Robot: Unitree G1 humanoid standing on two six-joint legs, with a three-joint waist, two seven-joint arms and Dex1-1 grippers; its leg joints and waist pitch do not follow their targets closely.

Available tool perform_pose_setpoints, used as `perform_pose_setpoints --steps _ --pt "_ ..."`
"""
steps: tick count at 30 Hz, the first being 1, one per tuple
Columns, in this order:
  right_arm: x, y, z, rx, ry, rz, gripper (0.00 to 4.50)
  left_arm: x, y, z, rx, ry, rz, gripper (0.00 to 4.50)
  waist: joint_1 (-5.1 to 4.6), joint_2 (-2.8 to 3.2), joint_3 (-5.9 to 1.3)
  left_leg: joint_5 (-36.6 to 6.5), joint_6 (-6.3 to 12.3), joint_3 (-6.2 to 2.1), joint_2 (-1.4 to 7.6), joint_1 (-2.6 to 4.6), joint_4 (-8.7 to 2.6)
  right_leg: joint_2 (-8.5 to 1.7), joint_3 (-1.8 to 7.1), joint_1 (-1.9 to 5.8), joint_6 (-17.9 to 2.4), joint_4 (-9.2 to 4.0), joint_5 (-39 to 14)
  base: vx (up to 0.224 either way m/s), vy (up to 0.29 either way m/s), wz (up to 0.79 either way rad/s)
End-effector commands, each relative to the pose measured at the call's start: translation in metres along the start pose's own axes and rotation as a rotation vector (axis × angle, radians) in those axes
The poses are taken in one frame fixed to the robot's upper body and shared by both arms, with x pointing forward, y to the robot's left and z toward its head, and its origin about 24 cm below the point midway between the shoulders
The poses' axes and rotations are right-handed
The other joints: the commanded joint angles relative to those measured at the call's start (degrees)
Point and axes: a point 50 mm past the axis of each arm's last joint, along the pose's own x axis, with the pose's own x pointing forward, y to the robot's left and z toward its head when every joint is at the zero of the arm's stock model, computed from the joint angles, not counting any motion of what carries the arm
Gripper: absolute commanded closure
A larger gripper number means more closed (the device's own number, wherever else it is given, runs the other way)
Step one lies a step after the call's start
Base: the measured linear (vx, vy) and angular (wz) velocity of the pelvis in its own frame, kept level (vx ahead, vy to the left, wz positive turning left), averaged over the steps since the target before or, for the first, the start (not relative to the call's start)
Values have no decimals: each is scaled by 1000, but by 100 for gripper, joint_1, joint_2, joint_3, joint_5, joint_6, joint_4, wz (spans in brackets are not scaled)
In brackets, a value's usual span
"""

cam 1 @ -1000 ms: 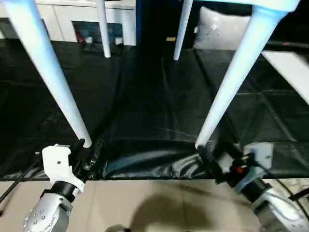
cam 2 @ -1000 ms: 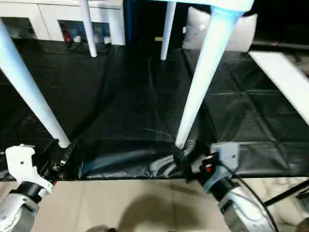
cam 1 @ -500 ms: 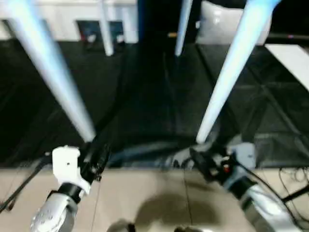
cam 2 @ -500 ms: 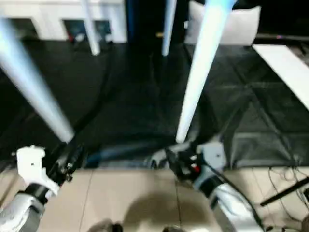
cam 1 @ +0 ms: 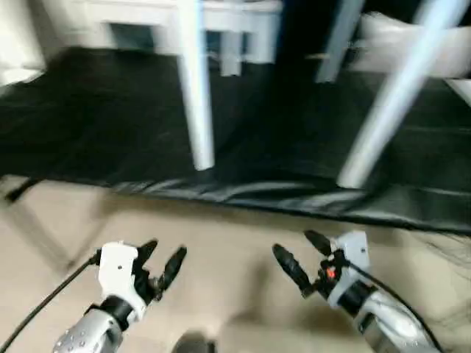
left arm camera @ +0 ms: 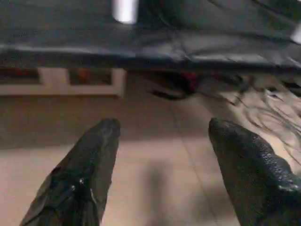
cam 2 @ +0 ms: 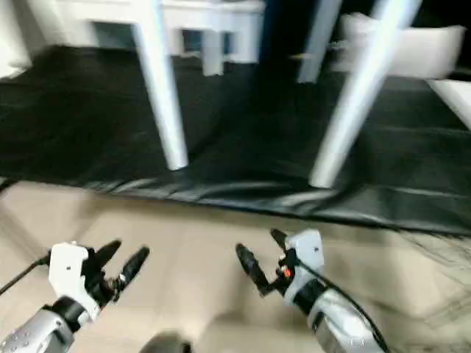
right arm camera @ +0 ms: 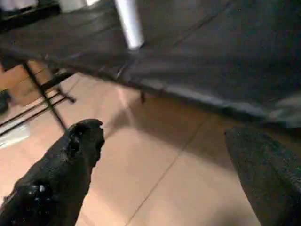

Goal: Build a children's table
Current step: Flip table

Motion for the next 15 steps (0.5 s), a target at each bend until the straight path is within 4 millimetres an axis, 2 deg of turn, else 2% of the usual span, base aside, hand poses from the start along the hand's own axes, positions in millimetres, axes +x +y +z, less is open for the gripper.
perform_pose_setpoints --steps 1,2,3,4,5,6,7,8,9,10,11,12,13,14,15 --pt "5 -1 -18 24 76 29 0 6 1 -16 -7 59 -17 79 -128 101 -37 -2859 -414 -427 512 4 -1076 -543 205 -2 -504 -520 -514 -70 88 -22" --pt "8 -2 -24 40 95 28 0 9 3 -22 -9 83 -10 79 -159 -14 -58 -3057 -610 -381 544 82 -1052 -690 330 -61 -607 -708 -1428 -62 50 -15" --pt "12 -4 -32 63 121 24 0 13 6 -31 -11 118 -2 79 -230 -41 -97 -2558 -552 -322 563 90 -1018 -803 403 -69 -798 -779 -1656 0 0 0" --pt "14 -5 -37 68 134 12 0 15 8 -35 -2 135 7 63 -243 -103 -125 -2160 -452 -275 569 86 -1004 -811 409 -53 -858 -819 -1535 0 0 0" --pt "17 -9 -48 83 168 -18 0 20 14 -45 -1 176 46 63 -279 -152 -160 -1291 -190 -233 593 24 -1025 -766 355 -4 -938 -767 -901 0 0 0" --pt "19 -11 -53 88 185 -31 0 23 16 -50 -2 198 66 48 -301 -136 -232 -659 27 -190 596 50 -981 -728 314 -23 -1017 -713 -176 0 0 0" --pt "20 -12 -59 95 205 -38 0 25 19 -54 0 216 75 40 -303 -120 -271 -453 122 -176 619 79 -967 -730 314 -34 -1065 -675 315 0 0 0" --pt "21 -14 -73 106 259 -64 0 29 22 -63 -23 256 95 37 -340 -133 -296 -361 277 -146 634 75 -972 -674 294 -84 -1171 -598 1160 0 0 0" --pt "22 -15 -82 112 296 -82 0 32 23 -69 -40 282 106 30 -371 -142 -327 -189 436 -140 597 63 -935 -664 289 -96 -1281 -519 1757 0 0 0" --pt "22 -17 -98 110 355 -113 0 37 25 -81 -61 337 125 30 -364 -147 -317 -145 527 -128 606 54 -924 -686 287 -104 -1310 -520 1947 0 0 0" --pt "22 -17 -101 115 365 -123 0 38 25 -83 -68 349 124 6 -381 -157 -310 -111 655 -107 612 52 -909 -701 284 -125 -1409 -502 2128 0 0 0" --pt "22 -18 -107 127 383 -141 0 40 25 -88 -80 368 120 6 -379 -188 -282 -230 751 -89 633 36 -919 -723 289 -124 -1489 -504 2081 0 0 0" --pt "18 -22 -127 191 468 -238 0 42 24 -104 -97 449 116 6 -370 -190 -286 -242 819 -90 650 24 -913 -737 286 -104 -1505 -496 2102 0 0 0" --pt "18 -22 -127 191 468 -238 0 42 24 -104 -97 449 116 6 -397 -174 -273 -392 833 -79 643 51 -932 -720 293 -156 -1608 -493 1921 0 0 0" --pt "16 -23 -137 235 514 -288 0 41 24 -112 -97 494 110 6 -396 -169 -283 -384 871 -75 673 20 -919 -742 308 -131 -1639 -482 1940 0 0 0"
